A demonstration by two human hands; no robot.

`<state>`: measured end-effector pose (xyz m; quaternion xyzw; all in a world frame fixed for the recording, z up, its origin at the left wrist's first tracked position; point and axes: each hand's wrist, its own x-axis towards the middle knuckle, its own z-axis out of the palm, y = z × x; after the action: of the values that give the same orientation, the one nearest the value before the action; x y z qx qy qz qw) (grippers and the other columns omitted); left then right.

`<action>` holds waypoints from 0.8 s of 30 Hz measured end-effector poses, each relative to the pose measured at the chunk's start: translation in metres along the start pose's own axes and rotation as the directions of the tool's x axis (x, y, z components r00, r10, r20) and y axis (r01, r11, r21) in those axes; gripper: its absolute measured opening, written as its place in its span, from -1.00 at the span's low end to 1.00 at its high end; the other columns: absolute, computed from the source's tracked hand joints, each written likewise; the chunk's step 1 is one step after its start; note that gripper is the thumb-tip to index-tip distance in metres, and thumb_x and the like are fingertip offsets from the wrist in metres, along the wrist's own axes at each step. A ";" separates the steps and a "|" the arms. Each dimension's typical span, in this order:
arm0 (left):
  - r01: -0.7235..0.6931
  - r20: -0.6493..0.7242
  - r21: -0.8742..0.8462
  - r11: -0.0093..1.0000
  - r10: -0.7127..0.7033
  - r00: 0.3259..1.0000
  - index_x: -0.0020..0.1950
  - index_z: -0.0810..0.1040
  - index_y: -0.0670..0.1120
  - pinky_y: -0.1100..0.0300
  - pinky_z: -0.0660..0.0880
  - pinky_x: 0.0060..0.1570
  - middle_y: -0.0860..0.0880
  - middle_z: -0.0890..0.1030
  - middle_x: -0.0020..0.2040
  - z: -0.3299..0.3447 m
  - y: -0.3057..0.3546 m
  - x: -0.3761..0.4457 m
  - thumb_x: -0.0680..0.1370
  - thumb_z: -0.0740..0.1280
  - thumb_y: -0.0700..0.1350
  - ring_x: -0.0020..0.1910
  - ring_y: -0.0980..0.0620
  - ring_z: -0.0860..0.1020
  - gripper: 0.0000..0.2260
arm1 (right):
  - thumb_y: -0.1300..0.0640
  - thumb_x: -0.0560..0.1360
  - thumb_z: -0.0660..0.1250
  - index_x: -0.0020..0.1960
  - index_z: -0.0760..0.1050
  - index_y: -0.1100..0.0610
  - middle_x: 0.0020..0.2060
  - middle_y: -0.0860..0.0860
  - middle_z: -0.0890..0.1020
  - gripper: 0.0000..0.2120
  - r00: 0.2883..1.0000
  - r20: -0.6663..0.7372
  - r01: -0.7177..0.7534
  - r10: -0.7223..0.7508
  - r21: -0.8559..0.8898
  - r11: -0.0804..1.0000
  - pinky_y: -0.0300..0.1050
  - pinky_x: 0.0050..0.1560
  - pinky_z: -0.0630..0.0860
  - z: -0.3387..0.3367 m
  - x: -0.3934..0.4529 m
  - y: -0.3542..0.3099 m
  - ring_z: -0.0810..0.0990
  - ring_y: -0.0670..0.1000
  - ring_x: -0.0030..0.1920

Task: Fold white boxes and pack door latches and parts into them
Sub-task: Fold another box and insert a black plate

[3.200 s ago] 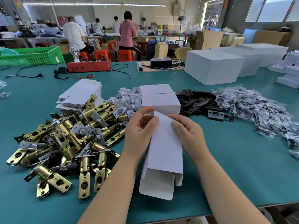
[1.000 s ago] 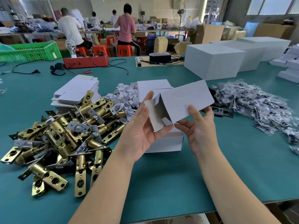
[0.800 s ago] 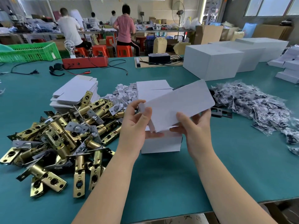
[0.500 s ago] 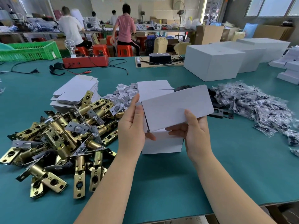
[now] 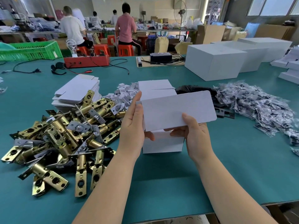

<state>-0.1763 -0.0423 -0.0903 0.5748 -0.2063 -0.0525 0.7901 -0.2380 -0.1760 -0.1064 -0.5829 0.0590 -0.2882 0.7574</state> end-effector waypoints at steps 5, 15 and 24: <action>-0.002 0.107 -0.031 1.000 0.006 0.994 0.22 0.49 0.42 0.19 0.48 -0.56 0.08 0.62 0.09 -0.005 0.004 0.002 0.57 0.16 0.14 -0.25 0.08 0.60 -0.72 | 0.02 0.40 0.24 -0.18 0.63 0.08 -0.46 0.06 0.62 -0.79 0.998 -0.023 -0.064 0.065 0.012 0.998 -0.19 -0.41 0.54 0.000 0.001 -0.003 0.60 0.04 -0.46; -0.058 0.118 0.089 0.994 0.048 0.992 0.35 0.36 0.39 0.21 0.37 -0.59 -0.03 0.58 0.04 -0.004 0.001 -0.002 0.56 0.00 0.26 -0.37 0.09 0.47 -0.62 | -0.08 0.35 0.29 -0.36 0.67 -0.02 -0.48 0.00 0.61 -0.76 0.995 0.005 -0.102 0.103 -0.121 0.987 -0.17 -0.28 0.60 0.000 0.000 -0.004 0.59 -0.04 -0.43; 0.010 0.085 0.018 1.000 -0.012 0.996 0.32 0.41 0.21 0.20 0.34 -0.61 0.06 0.63 -0.07 -0.005 0.000 0.002 0.54 0.02 0.21 -0.34 0.11 0.55 -0.60 | -0.17 0.23 0.41 -0.34 0.59 0.00 -0.45 -0.08 0.62 -0.77 0.996 0.049 -0.055 0.070 -0.256 0.965 -0.39 -0.26 0.48 0.002 -0.008 0.003 0.58 -0.15 -0.38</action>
<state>-0.1731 -0.0385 -0.0909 0.5800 -0.2371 -0.0794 0.7753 -0.2428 -0.1698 -0.1104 -0.6812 0.0921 -0.2371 0.6865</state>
